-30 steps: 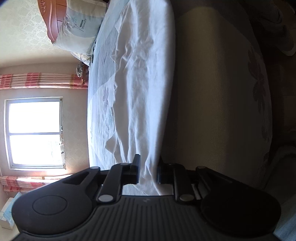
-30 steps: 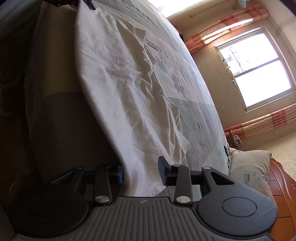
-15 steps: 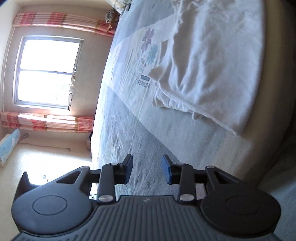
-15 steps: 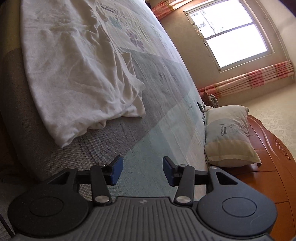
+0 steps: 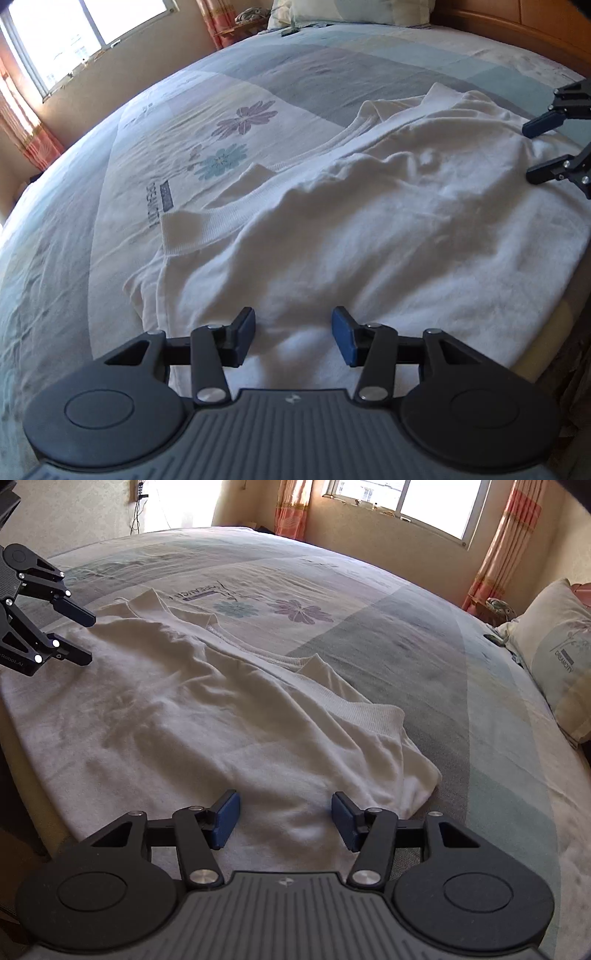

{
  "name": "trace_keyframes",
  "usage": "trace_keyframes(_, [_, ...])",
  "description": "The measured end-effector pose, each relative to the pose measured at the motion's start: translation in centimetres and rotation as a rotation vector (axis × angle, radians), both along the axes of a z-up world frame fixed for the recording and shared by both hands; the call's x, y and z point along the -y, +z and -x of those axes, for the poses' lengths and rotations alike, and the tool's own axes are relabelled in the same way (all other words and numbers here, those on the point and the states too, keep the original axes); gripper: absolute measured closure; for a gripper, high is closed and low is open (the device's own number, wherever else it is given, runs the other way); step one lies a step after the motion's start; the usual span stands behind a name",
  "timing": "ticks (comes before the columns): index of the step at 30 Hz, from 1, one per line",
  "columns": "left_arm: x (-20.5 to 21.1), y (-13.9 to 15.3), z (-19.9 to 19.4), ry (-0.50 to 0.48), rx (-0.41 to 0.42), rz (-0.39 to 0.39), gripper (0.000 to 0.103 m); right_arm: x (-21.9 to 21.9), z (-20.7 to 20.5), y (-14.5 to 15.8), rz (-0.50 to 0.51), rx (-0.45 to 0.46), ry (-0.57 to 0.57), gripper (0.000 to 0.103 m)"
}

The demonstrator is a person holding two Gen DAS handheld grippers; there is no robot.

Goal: Fold clothes

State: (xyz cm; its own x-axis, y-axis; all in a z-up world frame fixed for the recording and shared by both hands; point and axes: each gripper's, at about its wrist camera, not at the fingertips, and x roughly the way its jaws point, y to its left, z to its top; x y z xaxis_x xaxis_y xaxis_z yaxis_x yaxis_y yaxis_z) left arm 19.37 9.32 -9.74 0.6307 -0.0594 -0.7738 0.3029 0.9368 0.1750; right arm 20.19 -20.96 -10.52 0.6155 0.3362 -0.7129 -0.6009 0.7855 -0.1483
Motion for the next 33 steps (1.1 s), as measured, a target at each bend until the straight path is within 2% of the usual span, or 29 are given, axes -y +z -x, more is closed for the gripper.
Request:
trace_keyframes(2, [-1.9,0.7,0.2,0.04,-0.024,0.093,0.051,1.7,0.3,0.1,-0.021,-0.02,-0.031,0.031])
trace_keyframes(5, [-2.5,2.4,-0.4,0.068,0.007,0.163,0.051,3.6,0.1,0.9,-0.041,-0.041,-0.087,0.031])
trace_keyframes(8, [-1.4,3.5,-2.1,0.027,0.026,0.303,0.049,3.2,-1.5,2.3,-0.115,-0.031,-0.131,0.031])
trace_keyframes(11, [0.1,2.2,-4.4,0.006,0.002,0.392,0.045,1.1,-3.5,3.3,-0.198,-0.015,-0.144,0.031])
trace_keyframes(14, [1.7,0.6,-6.8,-0.011,-0.026,0.474,0.043,-1.8,-5.6,2.4,-0.224,-0.029,-0.159,0.031])
trace_keyframes(16, [1.6,-0.9,-7.9,0.022,-0.027,0.472,0.046,-3.4,-7.1,1.3,-0.226,-0.054,-0.177,0.031])
trace_keyframes(18, [0.6,-1.6,-8.6,0.05,-0.013,0.55,0.044,-4.3,-8.4,-0.4,-0.192,-0.042,-0.208,0.03])
trace_keyframes(20, [-0.6,-1.7,-8.9,0.095,-0.028,0.638,0.045,-4.5,-9.0,-1.0,-0.2,-0.017,-0.217,0.024])
trace_keyframes(23, [-1.2,-0.5,-7.7,0.12,0.001,0.653,0.046,-4.1,-9.5,-0.8,-0.224,-0.034,-0.226,0.022])
trace_keyframes(26, [-2.1,0.3,-6.6,0.157,0.066,0.598,0.041,-3.9,-8.9,0.3,-0.246,-0.032,-0.245,0.023])
trace_keyframes(28, [-3.3,-0.6,-6.9,0.228,0.053,0.569,0.043,-3.6,-8.2,0.7,-0.264,-0.022,-0.252,0.023])
trace_keyframes(29, [-4.0,-1.1,-7.2,0.267,0.041,0.555,0.05,-3.4,-8.2,0.5,-0.269,-0.032,-0.263,0.022])
trace_keyframes(31, [-4.8,-0.8,-6.9,0.299,0.041,0.581,0.048,-3.1,-8.0,0.2,-0.271,-0.045,-0.287,0.022])
trace_keyframes(33, [-4.8,0.1,-6.5,0.308,0.066,0.557,0.047,-2.7,-7.2,0.6,-0.278,-0.046,-0.299,0.022])
